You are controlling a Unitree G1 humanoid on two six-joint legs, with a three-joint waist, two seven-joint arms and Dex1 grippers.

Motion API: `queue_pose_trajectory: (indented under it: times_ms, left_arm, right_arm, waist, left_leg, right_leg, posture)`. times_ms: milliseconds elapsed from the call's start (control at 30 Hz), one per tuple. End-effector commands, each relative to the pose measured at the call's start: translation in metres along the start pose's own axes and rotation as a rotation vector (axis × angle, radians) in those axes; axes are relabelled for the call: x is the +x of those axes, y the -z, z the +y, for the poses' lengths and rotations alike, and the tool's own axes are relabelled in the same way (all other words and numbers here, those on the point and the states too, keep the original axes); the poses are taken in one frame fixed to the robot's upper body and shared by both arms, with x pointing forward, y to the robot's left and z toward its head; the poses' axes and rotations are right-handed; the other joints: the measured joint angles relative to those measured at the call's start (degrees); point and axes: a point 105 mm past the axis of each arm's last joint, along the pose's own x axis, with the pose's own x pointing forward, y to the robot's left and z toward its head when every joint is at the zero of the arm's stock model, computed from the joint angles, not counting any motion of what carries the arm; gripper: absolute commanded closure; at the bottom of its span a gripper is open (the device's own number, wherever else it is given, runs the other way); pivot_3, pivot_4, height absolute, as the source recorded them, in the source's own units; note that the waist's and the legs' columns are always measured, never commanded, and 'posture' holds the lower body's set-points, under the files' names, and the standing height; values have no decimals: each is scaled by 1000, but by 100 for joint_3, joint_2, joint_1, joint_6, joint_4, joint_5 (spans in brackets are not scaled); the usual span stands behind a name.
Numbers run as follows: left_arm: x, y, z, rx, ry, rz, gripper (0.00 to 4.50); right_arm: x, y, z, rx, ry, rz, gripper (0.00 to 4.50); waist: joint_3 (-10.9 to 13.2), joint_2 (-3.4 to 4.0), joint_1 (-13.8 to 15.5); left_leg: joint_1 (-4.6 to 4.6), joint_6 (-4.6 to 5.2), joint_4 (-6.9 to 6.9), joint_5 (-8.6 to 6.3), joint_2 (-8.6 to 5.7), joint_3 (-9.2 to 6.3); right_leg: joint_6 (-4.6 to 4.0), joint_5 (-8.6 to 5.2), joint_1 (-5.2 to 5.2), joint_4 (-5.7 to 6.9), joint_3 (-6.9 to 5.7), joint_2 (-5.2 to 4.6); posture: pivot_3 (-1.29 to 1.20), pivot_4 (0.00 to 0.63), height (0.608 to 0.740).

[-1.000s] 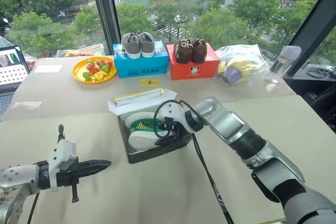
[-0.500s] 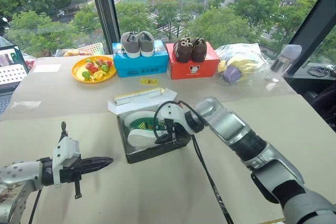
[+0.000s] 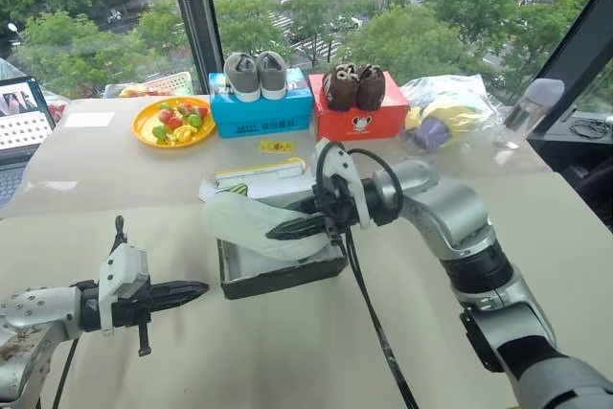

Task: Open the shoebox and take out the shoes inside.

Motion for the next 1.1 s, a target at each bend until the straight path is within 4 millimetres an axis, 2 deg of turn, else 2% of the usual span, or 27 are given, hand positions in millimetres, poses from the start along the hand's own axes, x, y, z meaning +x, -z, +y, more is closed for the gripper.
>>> queue_pose_trajectory:
  times_ms: [33, 67, 167, 200, 267, 333, 367, 467, 533, 633, 733, 867, 1000, 1100]
  left_arm:
    - [-1, -4, -1, 22, 11, 7, 4500]
    - [-1, -4, -2, 22, 12, 8, 4500]
    - [-3, -3, -3, 18, 13, 8, 4500]
    - [-3, -2, -3, 14, 11, 9, 4500]
    - [-3, -1, -3, 10, 8, 10, 4500]
    - [-3, -1, -2, 9, 8, 10, 4500]
    - [-1, -1, -2, 8, 10, 8, 4500]
    - [0, -3, -2, 6, 22, 3, 4500]
    - [1, -3, -2, 8, 30, 5, 4500]
    - [1, -3, 0, 9, 33, 6, 4500]
    - [1, -3, 1, 12, 35, 5, 4500]
    - [1, -3, 3, 13, 32, 4, 4500]
    - [2, -2, 5, 11, 25, -1, 4500]
    - [1, -2, 5, 9, 25, -3, 4500]
  right_arm:
    - [-45, -60, -22, -45, 193, -201, 3947]
    - [-58, -69, -26, -45, 241, -233, 3947]
    - [-91, -88, -20, -70, 333, -287, 3947]
    - [-106, -91, -18, -71, 387, -297, 3947]
    - [-123, -91, -17, -69, 473, -289, 3947]
    - [-135, -72, -24, -86, 615, -178, 3947]
    - [-146, -42, -37, -108, 768, -5, 3947]
    - [-172, 27, -55, -208, 1032, 413, 3947]
    - [-182, 54, -60, -306, 1124, 579, 3947]
    - [-192, 75, -63, -466, 1214, 750, 3947]
    - [-190, 88, -60, -638, 1243, 845, 3947]
    - [-174, 107, -49, -806, 1143, 927, 3947]
    - [-133, 161, -16, -732, 916, 947, 3947]
    - [-119, 179, -3, -678, 851, 951, 3947]
  waist:
    - [8, 7, 3]
    - [12, 13, 4]
    - [17, 19, 66]
    - [17, 19, 76]
    - [19, 22, 71]
    - [19, 22, 70]
    - [19, 22, 69]
    - [18, 21, 67]
    - [20, 21, 59]
    - [29, 35, 1]
    - [30, 36, -22]
    - [29, 35, 1]
    - [26, 30, 9]
    - [21, 24, -9]
  left_leg:
    - [-1, 0, 0, 0, 0, -1]
    - [-1, -1, 0, 1, 0, -1]
    - [-2, 1, 0, 0, -2, -7]
    - [0, 2, 0, -1, -1, -8]
    - [-2, 2, -2, -2, 0, -7]
    - [-5, 1, -3, -1, -1, -5]
    - [-2, 2, -4, -2, 0, -5]
    - [6, 26, -1, -16, -3, 1]
    - [7, 27, 3, -16, -10, 5]
    - [3, -4, 10, 4, -11, 15]
    - [2, -30, 8, 21, -2, 15]
    - [3, -26, 4, 18, 3, 7]
    - [4, 2, 8, 3, 2, 4]
    - [13, 6, 11, 0, 1, 5]
  right_leg:
    - [0, 0, 0, 2, 0, 0]
    - [-1, 0, -1, 2, 0, 0]
    - [-1, 0, 0, 0, -3, -1]
    - [-1, 0, 2, -1, -6, 0]
    - [0, 0, 1, -3, -7, -1]
    - [0, 0, 0, -6, -6, -1]
    - [3, -2, 5, -7, -7, -1]
    - [11, -7, 16, -8, -3, -5]
    - [19, -13, 18, -10, 3, -12]
    - [43, -27, 7, -1, 18, -9]
    - [52, -32, -2, 6, 28, 8]
    - [54, -36, -1, 6, 27, 20]
    - [55, -37, 7, 1, 26, 17]
    - [57, -38, 19, 1, 28, 14]
  posture:
    - [0, 150, 731]
    - [0, 150, 731]
    - [0, 150, 731]
    - [0, 150, 731]
    - [0, 150, 731]
    - [0, 150, 731]
    - [0, 150, 731]
    - [0, 150, 731]
    - [0, 150, 731]
    - [0, 150, 731]
    - [0, 150, 731]
    - [0, 150, 731]
    - [0, 150, 731]
    - [0, 150, 731]
